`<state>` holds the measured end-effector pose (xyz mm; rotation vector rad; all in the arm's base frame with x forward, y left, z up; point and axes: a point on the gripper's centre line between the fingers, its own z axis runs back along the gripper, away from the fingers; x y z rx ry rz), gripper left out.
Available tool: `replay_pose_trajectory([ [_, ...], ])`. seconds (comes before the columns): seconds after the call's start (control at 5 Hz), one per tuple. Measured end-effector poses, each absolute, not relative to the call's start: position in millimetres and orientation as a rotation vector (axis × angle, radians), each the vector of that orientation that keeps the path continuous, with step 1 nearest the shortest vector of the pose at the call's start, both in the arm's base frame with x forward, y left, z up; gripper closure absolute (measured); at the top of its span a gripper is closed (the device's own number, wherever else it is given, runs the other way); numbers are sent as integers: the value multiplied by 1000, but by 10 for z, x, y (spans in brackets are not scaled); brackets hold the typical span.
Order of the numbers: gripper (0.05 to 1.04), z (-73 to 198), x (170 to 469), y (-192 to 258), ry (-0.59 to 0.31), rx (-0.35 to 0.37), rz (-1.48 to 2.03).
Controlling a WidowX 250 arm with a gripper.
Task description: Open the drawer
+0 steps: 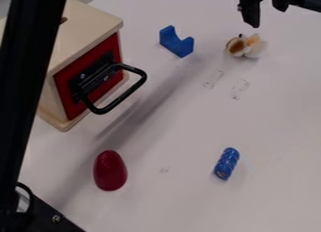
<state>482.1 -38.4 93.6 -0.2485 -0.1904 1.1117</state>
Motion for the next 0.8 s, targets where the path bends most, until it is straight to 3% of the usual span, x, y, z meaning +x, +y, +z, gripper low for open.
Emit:
replay_pose_trajectory([
  [0.4,85,536,4665,-379,-94,-186,1014],
  [0.6,85,625,4456,-273,-132,-120,931],
  [0.8,85,897,4246,-228,-187,-72,784],
])
